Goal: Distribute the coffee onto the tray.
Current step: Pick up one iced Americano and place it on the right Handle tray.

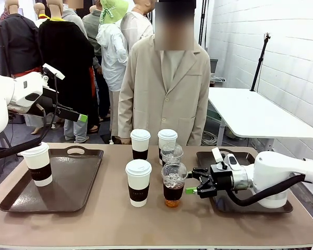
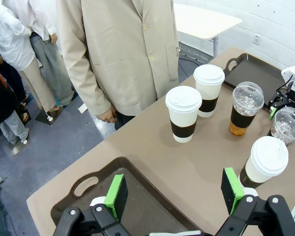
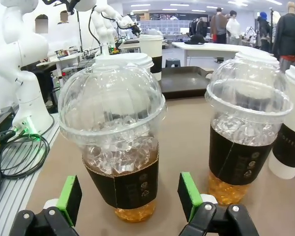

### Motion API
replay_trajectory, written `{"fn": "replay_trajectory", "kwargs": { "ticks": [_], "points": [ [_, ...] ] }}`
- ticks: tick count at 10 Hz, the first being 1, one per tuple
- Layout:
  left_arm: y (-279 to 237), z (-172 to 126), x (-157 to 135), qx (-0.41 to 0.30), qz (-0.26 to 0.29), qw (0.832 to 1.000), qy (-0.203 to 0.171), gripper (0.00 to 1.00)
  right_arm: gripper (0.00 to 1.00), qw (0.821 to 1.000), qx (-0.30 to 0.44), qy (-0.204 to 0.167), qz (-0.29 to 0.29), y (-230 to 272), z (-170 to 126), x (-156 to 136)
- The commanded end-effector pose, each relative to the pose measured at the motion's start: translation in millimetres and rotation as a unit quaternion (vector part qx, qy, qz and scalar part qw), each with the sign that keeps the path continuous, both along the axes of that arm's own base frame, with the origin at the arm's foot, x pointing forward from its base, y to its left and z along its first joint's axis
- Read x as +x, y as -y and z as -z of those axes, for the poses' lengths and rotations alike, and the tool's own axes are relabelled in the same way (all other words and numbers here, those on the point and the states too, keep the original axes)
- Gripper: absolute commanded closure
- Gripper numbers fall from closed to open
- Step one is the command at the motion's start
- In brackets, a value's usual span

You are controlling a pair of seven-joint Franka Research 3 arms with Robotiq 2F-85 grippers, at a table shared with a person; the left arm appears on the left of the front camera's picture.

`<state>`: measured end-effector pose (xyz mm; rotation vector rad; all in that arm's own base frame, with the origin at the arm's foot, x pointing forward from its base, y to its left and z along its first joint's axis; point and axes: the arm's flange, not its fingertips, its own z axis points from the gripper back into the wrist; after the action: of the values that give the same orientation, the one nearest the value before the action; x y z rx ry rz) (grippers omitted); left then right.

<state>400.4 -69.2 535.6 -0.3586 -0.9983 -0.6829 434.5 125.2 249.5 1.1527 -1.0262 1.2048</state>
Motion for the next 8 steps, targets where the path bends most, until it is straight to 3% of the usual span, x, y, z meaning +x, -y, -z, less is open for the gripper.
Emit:
{"fn": "replay_trajectory", "kwargs": {
  "ticks": [1, 8],
  "points": [
    [-0.1, 1.2, 0.3, -0.002, -0.004, 1.000, -0.003, 0.00, 0.00, 1.000, 0.001, 0.002, -0.012, -7.0, 5.9, 3.5],
    [-0.1, 1.2, 0.3, -0.002, -0.004, 1.000, -0.003, 0.00, 0.00, 0.999, -0.015, 0.020, -0.032, -25.0, 21.5, 5.5]
  ]
}}
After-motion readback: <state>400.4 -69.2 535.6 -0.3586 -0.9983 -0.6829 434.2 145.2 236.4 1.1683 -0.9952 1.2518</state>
